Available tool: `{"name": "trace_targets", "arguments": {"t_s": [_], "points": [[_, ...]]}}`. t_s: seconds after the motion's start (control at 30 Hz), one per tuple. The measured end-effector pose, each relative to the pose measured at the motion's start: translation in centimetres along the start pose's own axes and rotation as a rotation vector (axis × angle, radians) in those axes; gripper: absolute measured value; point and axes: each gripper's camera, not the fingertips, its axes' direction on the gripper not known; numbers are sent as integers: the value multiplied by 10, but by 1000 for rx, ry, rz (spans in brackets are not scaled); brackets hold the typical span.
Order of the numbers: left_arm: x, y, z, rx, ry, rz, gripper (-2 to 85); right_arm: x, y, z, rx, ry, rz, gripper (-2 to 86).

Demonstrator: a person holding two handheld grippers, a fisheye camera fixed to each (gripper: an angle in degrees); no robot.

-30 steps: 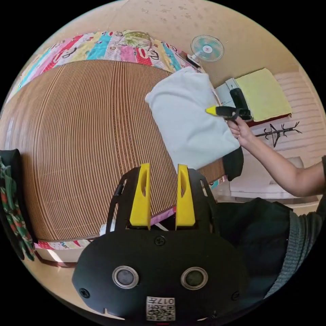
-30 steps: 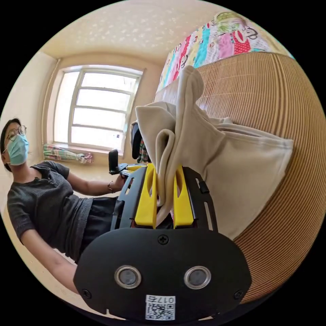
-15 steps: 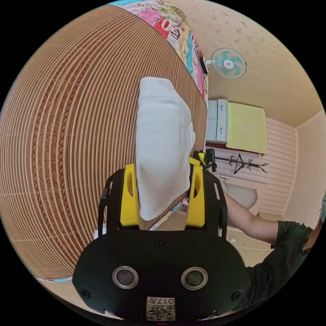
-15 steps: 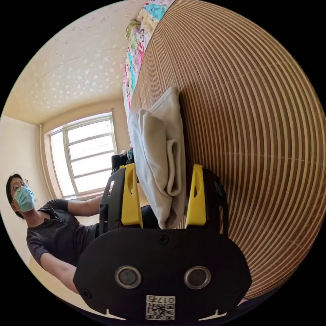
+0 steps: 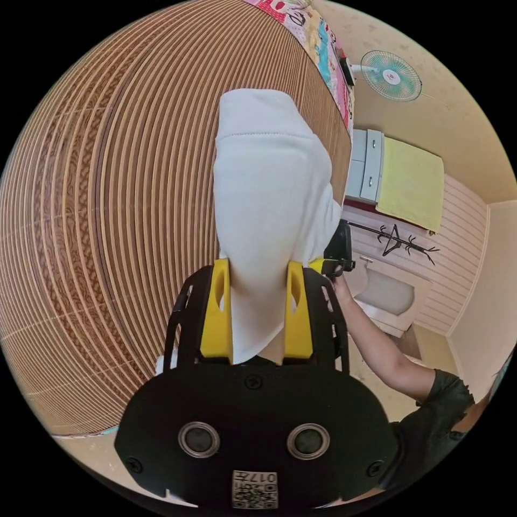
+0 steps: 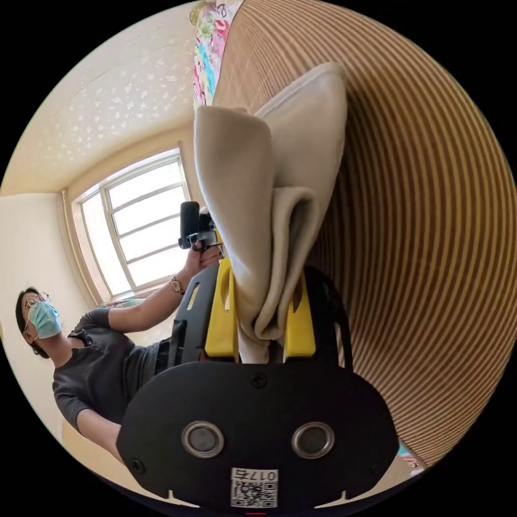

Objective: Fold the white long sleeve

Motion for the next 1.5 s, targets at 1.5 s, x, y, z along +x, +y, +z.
{"name": "trace_targets", "arguments": {"t_s": [1.5], "points": [[-168,517,-398,772,-690,-685,115,-71,234,71,550,105,337,5]]}}
